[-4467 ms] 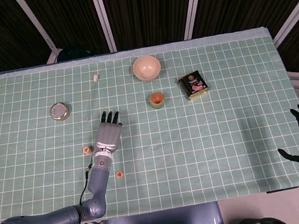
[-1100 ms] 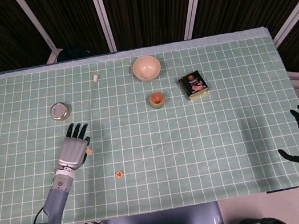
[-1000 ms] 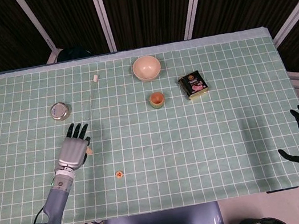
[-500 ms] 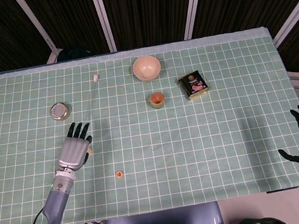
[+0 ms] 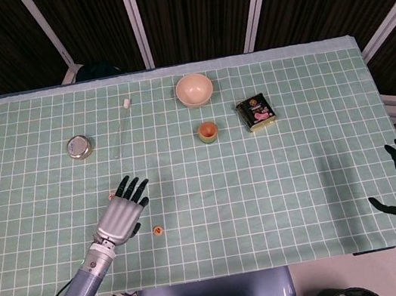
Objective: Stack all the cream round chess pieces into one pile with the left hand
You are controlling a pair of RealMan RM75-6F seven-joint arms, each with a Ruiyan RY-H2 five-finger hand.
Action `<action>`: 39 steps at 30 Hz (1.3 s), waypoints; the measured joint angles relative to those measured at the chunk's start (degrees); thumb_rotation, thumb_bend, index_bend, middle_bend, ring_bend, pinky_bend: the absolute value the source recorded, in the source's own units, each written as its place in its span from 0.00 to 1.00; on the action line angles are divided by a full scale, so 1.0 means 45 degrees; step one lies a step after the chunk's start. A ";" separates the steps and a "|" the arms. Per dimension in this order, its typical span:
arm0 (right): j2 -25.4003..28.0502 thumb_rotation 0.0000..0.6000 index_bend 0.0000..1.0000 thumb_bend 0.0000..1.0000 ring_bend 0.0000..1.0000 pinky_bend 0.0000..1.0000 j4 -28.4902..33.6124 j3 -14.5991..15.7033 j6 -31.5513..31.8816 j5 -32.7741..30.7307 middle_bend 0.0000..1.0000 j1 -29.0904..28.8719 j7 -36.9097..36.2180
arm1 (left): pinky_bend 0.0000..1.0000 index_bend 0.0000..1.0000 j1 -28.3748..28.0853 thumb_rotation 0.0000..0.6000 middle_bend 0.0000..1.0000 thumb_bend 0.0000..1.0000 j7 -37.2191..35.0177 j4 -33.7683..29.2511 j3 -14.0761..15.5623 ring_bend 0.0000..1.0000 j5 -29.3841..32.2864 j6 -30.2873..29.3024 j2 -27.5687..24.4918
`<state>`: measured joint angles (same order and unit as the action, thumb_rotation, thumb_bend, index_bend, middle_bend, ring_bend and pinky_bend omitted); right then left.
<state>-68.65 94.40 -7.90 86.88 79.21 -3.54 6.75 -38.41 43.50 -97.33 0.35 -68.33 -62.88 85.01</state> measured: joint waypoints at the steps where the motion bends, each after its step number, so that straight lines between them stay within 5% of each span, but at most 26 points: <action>1: 0.0000 1.00 0.09 0.23 0.00 0.00 -0.0004 -0.0001 -0.0007 -0.0005 0.01 -0.0001 -0.0007 | 0.00 0.40 0.0008 1.00 0.05 0.24 -0.0002 0.0020 0.0062 0.00 -0.0030 0.0053 0.0033; 39: 0.0041 1.00 0.09 0.23 0.00 0.00 0.0037 -0.0046 -0.0018 -0.0072 0.01 0.0007 -0.0113 | 0.00 0.45 -0.0019 1.00 0.05 0.27 -0.0696 0.1617 0.0345 0.00 -0.0915 0.1161 0.1359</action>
<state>-68.46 94.56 -8.11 86.80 78.89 -3.51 6.24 -38.49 40.37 -90.05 1.90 -72.45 -57.65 91.12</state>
